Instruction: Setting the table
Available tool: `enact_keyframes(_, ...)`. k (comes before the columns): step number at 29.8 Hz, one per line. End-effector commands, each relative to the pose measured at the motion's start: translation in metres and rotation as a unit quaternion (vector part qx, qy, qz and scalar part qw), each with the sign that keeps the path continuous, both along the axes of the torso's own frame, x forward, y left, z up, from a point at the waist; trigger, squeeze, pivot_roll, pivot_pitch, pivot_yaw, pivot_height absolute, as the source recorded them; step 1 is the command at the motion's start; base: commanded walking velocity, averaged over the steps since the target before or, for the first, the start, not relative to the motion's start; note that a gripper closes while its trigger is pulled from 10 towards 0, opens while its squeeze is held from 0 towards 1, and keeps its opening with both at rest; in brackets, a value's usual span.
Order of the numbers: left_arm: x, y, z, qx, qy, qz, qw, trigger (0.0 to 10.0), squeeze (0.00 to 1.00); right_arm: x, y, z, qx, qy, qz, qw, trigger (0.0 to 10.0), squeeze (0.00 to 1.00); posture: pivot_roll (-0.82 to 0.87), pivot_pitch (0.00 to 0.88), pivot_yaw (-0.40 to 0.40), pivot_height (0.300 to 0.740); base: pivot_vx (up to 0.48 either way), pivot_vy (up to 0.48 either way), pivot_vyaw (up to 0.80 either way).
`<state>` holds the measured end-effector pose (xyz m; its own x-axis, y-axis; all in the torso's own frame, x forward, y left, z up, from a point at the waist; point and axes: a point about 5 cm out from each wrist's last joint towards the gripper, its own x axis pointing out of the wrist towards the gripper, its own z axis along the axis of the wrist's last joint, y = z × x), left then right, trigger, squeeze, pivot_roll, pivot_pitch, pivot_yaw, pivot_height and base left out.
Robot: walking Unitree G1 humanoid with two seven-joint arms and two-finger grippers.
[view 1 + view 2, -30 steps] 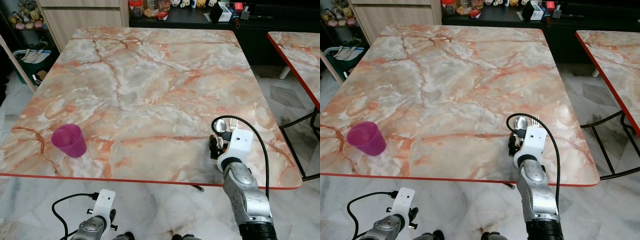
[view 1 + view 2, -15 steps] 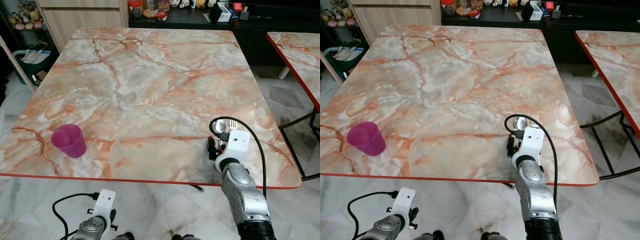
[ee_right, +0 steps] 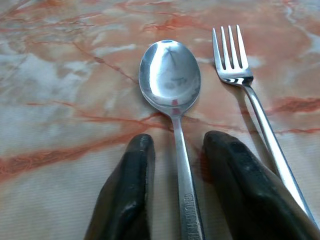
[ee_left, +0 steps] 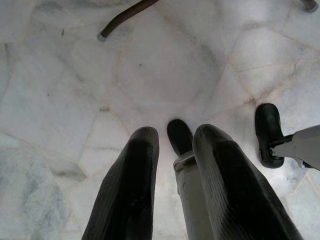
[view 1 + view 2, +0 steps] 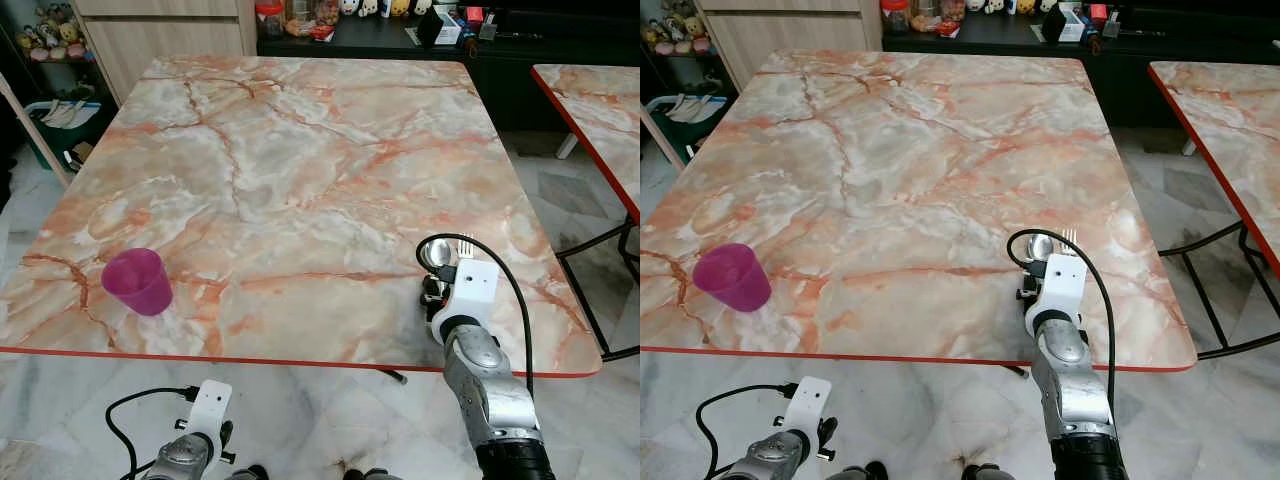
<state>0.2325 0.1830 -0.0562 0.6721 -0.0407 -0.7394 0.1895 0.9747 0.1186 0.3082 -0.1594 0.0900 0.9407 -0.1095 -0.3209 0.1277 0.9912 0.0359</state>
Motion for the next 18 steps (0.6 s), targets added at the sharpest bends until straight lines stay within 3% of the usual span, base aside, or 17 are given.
enact_keyframes(1,-0.0088,-0.0013,-0.0060,0.000,0.020,-0.010,1.000,10.0,0.00,-0.0060,0.0047,-0.0187,0.004,0.049,0.012,0.999,0.0,0.00,-0.02,0.157,-0.019,0.740,0.000,0.000,0.00)
enact_keyframes(18,-0.0073,-0.0049,-0.0056,-0.005,0.023,-0.016,1.000,10.0,0.00,0.0012,0.0142,-0.0167,0.000,0.043,0.037,0.998,0.0,0.00,-0.02,0.095,-0.027,0.740,0.000,0.000,0.00)
